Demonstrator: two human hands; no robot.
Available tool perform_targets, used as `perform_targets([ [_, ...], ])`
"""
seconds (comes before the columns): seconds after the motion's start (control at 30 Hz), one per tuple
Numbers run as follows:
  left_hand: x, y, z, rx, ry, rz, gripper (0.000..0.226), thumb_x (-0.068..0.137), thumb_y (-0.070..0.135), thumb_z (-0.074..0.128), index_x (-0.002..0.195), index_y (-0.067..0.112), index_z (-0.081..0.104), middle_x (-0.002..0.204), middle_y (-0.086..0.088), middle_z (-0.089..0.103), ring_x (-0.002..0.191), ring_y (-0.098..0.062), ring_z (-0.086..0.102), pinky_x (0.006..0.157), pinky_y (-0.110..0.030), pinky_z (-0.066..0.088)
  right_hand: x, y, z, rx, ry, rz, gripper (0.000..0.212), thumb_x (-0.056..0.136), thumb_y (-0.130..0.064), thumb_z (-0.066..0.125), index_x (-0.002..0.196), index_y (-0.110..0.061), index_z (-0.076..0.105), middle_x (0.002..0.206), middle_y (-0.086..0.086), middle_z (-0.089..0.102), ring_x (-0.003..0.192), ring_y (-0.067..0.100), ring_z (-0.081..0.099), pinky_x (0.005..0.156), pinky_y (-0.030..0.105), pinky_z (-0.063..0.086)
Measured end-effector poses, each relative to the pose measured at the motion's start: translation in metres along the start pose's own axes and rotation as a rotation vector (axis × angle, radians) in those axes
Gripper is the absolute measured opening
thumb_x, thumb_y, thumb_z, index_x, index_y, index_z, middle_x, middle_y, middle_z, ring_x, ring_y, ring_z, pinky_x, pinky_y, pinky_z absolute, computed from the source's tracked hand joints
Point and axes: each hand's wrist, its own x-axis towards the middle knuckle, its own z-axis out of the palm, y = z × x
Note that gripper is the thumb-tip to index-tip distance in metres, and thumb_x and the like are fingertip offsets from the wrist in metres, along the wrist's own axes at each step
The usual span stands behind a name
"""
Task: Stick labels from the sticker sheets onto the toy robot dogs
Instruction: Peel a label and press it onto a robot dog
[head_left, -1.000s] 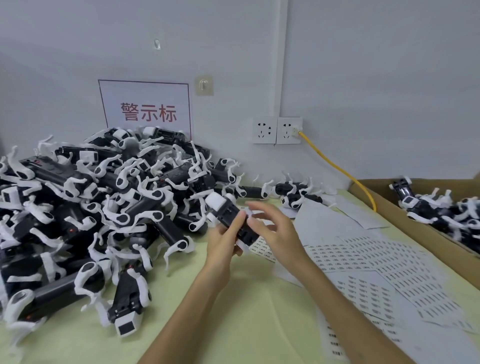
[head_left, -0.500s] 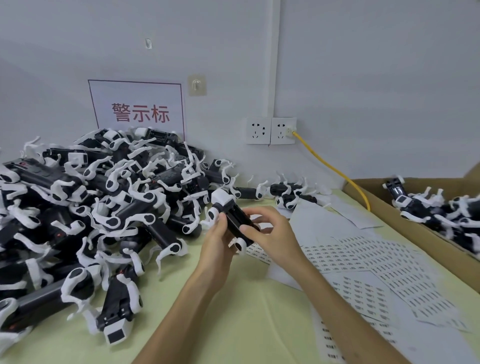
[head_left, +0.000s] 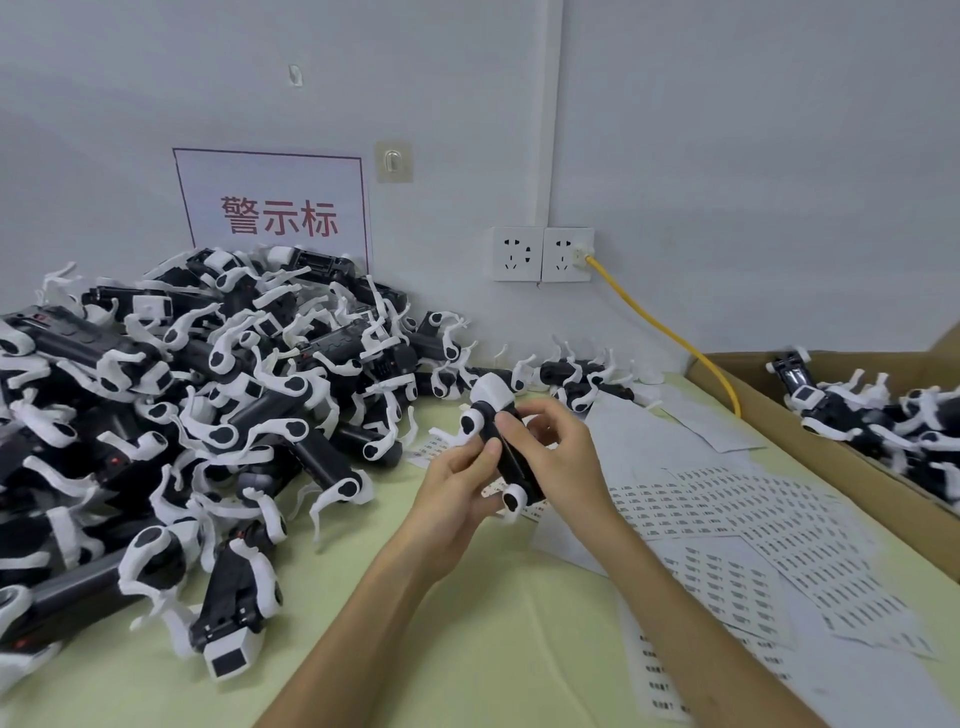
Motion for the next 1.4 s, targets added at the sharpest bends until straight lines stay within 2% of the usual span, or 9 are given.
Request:
perform_targets([
  [0.3, 0.0, 0.001, -0.004, -0.074, -0.006, -0.066, 0.033, 0.102, 0.023, 0.058, 0.123, 0.001, 0.069, 0.117, -0.018, 0.075, 0.103, -0.025, 0.075, 0.071, -0.031, 0.061, 0.004, 0.002, -0.012, 0.261, -0.088, 0.204, 0.022, 0.095, -0.028, 0.07, 0.081, -0.011, 0.07, 0.081, 0.004, 0.065, 0.072, 0.012, 0.06, 0.07, 0.027, 0.047],
  [0.5, 0.0, 0.004, -0.009, -0.223, 0.086, -0.042, 0.038, 0.091, 0.027, 0.067, 0.123, 0.008, 0.073, 0.12, -0.013, 0.073, 0.103, -0.021, 0.074, 0.076, -0.034, 0.062, 0.002, -0.001, -0.007, 0.272, -0.225, 0.17, 0.024, 0.102, -0.01, 0.057, 0.115, -0.017, 0.076, 0.111, 0.0, 0.077, 0.11, 0.021, 0.07, 0.096, 0.033, 0.054],
  [0.63, 0.002, 0.004, -0.012, -0.277, 0.221, -0.016, 0.056, 0.087, 0.035, 0.068, 0.135, 0.007, 0.063, 0.125, -0.012, 0.071, 0.105, -0.021, 0.073, 0.079, -0.031, 0.062, 0.002, -0.005, -0.006, 0.242, -0.286, 0.141, 0.03, 0.102, -0.008, 0.055, 0.112, -0.026, 0.076, 0.106, -0.013, 0.077, 0.103, 0.001, 0.069, 0.08, 0.014, 0.051],
  [0.8, 0.005, 0.012, -0.016, -0.397, 0.337, 0.058, 0.027, 0.085, 0.041, 0.067, 0.087, 0.019, 0.083, 0.093, -0.003, 0.077, 0.081, -0.012, 0.075, 0.065, -0.023, 0.061, 0.012, 0.009, -0.016, -0.222, -0.003, 0.031, 0.02, 0.095, -0.01, 0.065, 0.102, -0.024, 0.078, 0.104, -0.012, 0.074, 0.099, 0.003, 0.066, 0.087, 0.021, 0.047],
  [0.97, 0.007, 0.007, -0.021, -0.309, 0.404, 0.022, 0.037, 0.091, 0.057, 0.063, 0.104, 0.025, 0.074, 0.093, 0.003, 0.075, 0.081, -0.013, 0.071, 0.064, -0.023, 0.055, 0.012, 0.038, -0.025, -0.972, -0.259, 0.269, 0.072, 0.089, -0.059, 0.064, 0.15, -0.028, 0.043, 0.154, -0.002, 0.043, 0.142, 0.025, 0.037, 0.11, 0.044, 0.027],
  [1.07, 0.009, 0.005, -0.021, -0.257, 0.387, 0.006, 0.04, 0.082, 0.064, 0.065, 0.093, 0.029, 0.08, 0.09, 0.005, 0.077, 0.071, -0.01, 0.072, 0.068, -0.027, 0.052, 0.013, 0.046, -0.024, -1.005, -0.262, 0.254, 0.064, 0.087, -0.061, 0.065, 0.142, -0.029, 0.052, 0.146, -0.003, 0.05, 0.135, 0.023, 0.043, 0.105, 0.041, 0.027],
  [1.2, 0.008, 0.005, -0.022, -0.311, 0.298, -0.016, 0.042, 0.086, 0.059, 0.063, 0.065, 0.026, 0.08, 0.074, 0.002, 0.074, 0.066, -0.011, 0.072, 0.058, -0.025, 0.053, 0.01, 0.044, -0.025, -0.922, -0.172, 0.146, 0.023, 0.09, -0.044, 0.068, 0.109, -0.032, 0.073, 0.112, -0.008, 0.07, 0.112, 0.023, 0.061, 0.094, 0.036, 0.041],
  [1.3, 0.007, 0.006, -0.024, -0.377, 0.256, -0.057, 0.056, 0.095, 0.059, 0.058, 0.062, 0.018, 0.079, 0.078, -0.003, 0.073, 0.069, -0.016, 0.073, 0.056, -0.023, 0.055, 0.009, 0.036, -0.023, -0.726, -0.086, 0.111, 0.019, 0.091, -0.046, 0.065, 0.088, -0.029, 0.074, 0.076, -0.009, 0.071, 0.077, 0.016, 0.064, 0.064, 0.029, 0.045],
  [1.4, 0.006, 0.008, -0.025, -0.363, 0.287, -0.076, 0.056, 0.087, 0.064, 0.066, 0.065, 0.014, 0.078, 0.075, -0.006, 0.068, 0.065, -0.019, 0.07, 0.057, -0.027, 0.055, 0.012, 0.026, -0.021, -0.514, -0.124, 0.078, 0.012, 0.087, -0.046, 0.073, 0.087, -0.034, 0.076, 0.077, -0.016, 0.071, 0.071, 0.004, 0.062, 0.059, 0.017, 0.041],
])
